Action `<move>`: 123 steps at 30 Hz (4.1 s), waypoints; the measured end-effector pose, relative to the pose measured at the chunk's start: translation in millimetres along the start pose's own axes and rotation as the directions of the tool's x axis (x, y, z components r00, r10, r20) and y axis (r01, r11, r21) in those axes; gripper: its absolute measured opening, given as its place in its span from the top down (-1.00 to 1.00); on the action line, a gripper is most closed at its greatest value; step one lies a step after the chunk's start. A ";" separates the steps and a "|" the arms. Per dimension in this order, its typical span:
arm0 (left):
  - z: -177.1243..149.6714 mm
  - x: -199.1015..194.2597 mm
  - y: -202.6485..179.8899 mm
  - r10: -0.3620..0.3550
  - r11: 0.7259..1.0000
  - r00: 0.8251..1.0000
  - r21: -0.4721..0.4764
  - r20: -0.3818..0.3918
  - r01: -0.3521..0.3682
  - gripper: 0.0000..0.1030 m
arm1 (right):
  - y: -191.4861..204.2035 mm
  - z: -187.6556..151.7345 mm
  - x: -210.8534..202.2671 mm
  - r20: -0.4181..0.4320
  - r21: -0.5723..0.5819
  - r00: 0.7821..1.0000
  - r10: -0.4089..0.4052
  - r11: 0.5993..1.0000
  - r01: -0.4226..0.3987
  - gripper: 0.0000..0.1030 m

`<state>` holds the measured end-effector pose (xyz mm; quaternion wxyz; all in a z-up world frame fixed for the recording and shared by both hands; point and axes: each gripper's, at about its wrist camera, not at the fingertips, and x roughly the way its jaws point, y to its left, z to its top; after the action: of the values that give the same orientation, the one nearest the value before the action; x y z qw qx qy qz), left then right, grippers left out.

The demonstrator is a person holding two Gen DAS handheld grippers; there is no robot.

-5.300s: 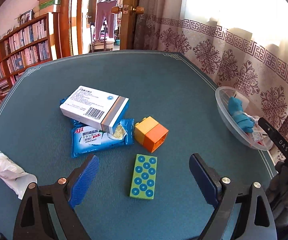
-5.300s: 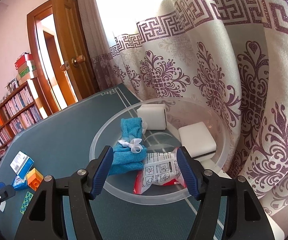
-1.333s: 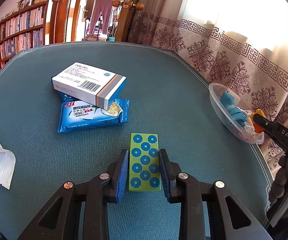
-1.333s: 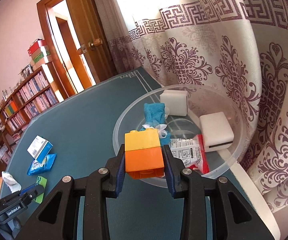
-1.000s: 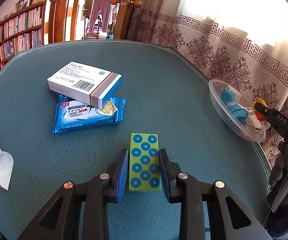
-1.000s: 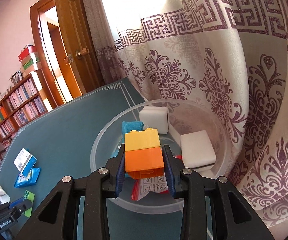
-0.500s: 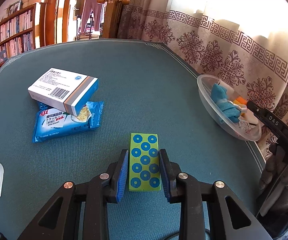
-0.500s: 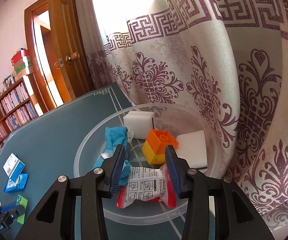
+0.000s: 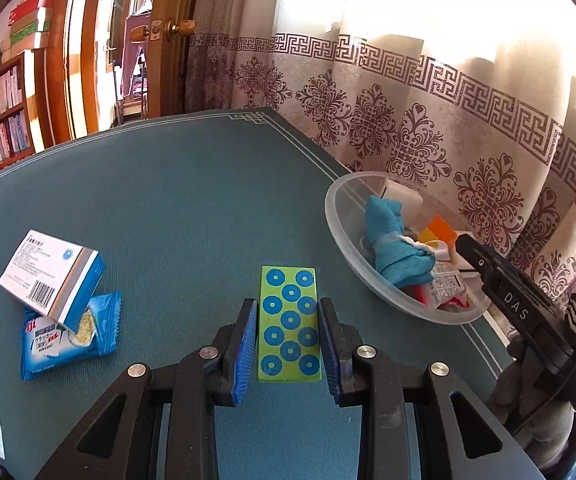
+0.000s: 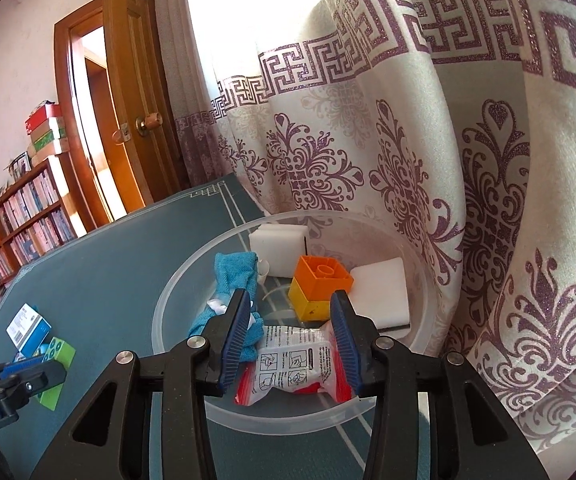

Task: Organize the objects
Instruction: 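Carry the green dotted block over the bowl with the left gripper, then open the left gripper to drop the green block into the bowl, then move the right gripper to the white medicine box and grasp it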

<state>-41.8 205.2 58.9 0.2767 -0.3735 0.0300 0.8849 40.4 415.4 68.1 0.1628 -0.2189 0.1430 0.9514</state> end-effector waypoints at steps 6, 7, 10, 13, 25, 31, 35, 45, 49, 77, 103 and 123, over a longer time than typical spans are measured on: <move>18.5 20.6 -19.7 -0.060 0.998 0.998 0.012 -0.020 0.061 0.39 | -0.9 -0.2 -1.1 0.007 0.008 1.000 0.009 1.000 -0.009 0.16; 20.2 23.7 -22.1 -0.073 0.997 0.997 0.010 -0.026 0.073 0.39 | -0.4 -0.6 -1.7 0.009 0.006 1.000 0.011 1.000 -0.011 0.16; 28.2 33.0 -31.2 -0.088 0.996 0.996 0.020 -0.029 0.089 0.39 | 0.7 0.1 -2.1 0.011 -0.002 1.000 0.016 1.000 -0.016 0.16; 36.6 40.3 -38.6 -0.095 0.995 0.995 0.036 -0.024 0.095 0.39 | -0.4 -0.5 -2.4 0.010 0.000 1.000 0.022 1.000 -0.022 0.15; 59.1 65.4 -50.3 -0.145 0.989 0.989 0.036 -0.015 0.145 0.33 | -3.2 1.5 2.6 -0.001 0.016 0.999 0.034 0.999 -0.034 0.15; 57.4 62.7 -45.5 -0.142 0.990 0.990 0.016 0.009 0.142 -0.16 | -3.5 1.6 4.0 -0.004 0.019 0.999 0.035 0.999 -0.035 0.15; 54.0 59.2 -41.8 -0.120 0.993 0.993 0.017 0.012 0.120 -0.16 | -3.2 1.4 3.7 -0.003 0.016 0.999 0.035 0.999 -0.035 0.15; 41.7 41.3 -41.4 -0.058 0.997 0.998 0.048 0.039 0.056 -0.61 | -2.8 1.3 3.4 -0.003 0.016 0.999 0.034 0.999 -0.034 0.15; 36.5 32.6 -38.3 -0.038 0.998 0.998 0.050 0.046 0.036 -0.75 | -3.1 0.3 3.4 0.000 0.014 0.999 0.033 0.999 -0.033 0.15; -2.4 -11.2 37.4 0.107 0.990 0.994 -0.096 0.035 -0.103 -0.90 | 11.2 0.6 4.5 -0.004 -0.049 1.000 -0.016 0.999 0.015 -0.10; -48.9 -41.8 125.7 0.247 0.933 0.969 -0.276 0.017 -0.233 -0.91 | 110.3 -0.8 7.9 -0.226 -0.166 0.917 0.330 0.914 -0.370 -0.38; -68.4 -47.2 155.4 0.284 0.895 0.959 -0.356 -0.015 -0.270 -0.92 | 260.9 -18.4 40.0 -0.451 -0.364 0.733 0.510 0.645 -0.672 -0.59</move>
<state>-50.5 34.1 17.8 0.0766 -0.3923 -0.0822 0.9129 -84.0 182.6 86.1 -0.2486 -0.3387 -0.0230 0.9072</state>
